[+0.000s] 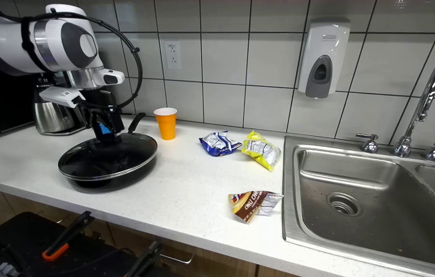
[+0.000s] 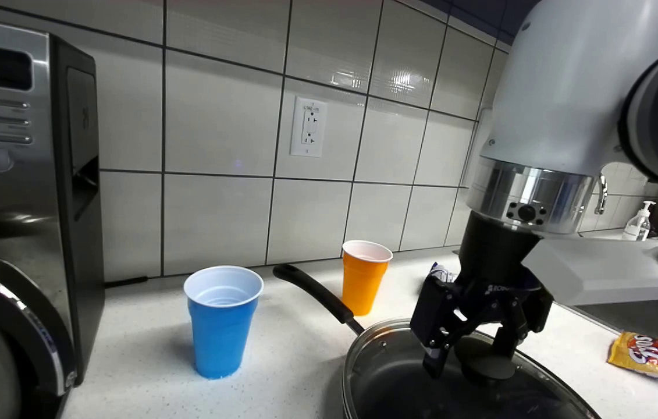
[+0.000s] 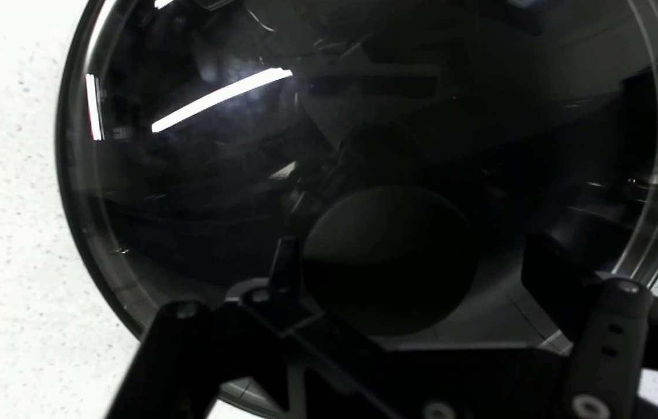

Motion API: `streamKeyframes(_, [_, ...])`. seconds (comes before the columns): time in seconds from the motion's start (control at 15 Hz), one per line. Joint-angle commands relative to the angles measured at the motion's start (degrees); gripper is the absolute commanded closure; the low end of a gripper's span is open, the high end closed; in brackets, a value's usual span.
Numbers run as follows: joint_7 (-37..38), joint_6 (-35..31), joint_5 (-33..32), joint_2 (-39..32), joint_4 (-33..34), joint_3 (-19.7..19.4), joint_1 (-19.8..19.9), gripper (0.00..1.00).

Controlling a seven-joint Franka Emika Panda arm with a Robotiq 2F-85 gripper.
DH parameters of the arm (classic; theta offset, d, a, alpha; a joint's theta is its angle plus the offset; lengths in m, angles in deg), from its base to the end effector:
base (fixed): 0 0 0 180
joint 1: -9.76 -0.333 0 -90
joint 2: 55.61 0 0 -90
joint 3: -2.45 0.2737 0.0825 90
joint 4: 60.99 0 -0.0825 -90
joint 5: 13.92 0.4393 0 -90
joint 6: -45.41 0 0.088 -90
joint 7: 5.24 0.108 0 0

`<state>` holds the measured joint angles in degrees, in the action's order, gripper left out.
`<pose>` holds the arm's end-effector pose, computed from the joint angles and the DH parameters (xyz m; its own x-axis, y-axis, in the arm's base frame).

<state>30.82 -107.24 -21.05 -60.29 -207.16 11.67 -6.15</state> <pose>0.4339 0.2098 0.1509 0.9953 -0.0811 0.0527 -0.0823 -0.9964 0.0205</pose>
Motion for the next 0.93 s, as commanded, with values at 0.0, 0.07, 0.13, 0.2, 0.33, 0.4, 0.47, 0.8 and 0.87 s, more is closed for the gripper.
streamKeyframes(0.0, [0.47,0.03,0.14,2.45,-1.60,0.64,0.26,0.33])
streamKeyframes(0.07, [0.41,0.20,0.27,2.65,-1.77,0.60,0.35,0.42])
streamKeyframes(0.13, [0.42,0.61,0.46,2.82,-1.91,0.58,0.42,0.49])
streamKeyframes(0.2, [0.26,0.62,0.65,3.06,-2.16,0.59,0.50,0.57])
streamKeyframes(0.33, [0.49,0.93,0.66,3.50,-2.42,0.62,0.51,0.62])
streamKeyframes(0.4, [0.20,0.87,1.13,3.71,-2.50,0.71,0.52,0.62])
streamKeyframes(0.47, [-0.20,1.48,1.66,4.16,-2.31,0.88,0.47,0.62])
streamKeyframes(0.8, [0.30,6.90,0.44,7.97,-0.68,1.61,0.14,0.62])
streamKeyframes(0.87, [-0.02,7.86,0.84,9.03,-0.43,1.96,0.28,0.62])
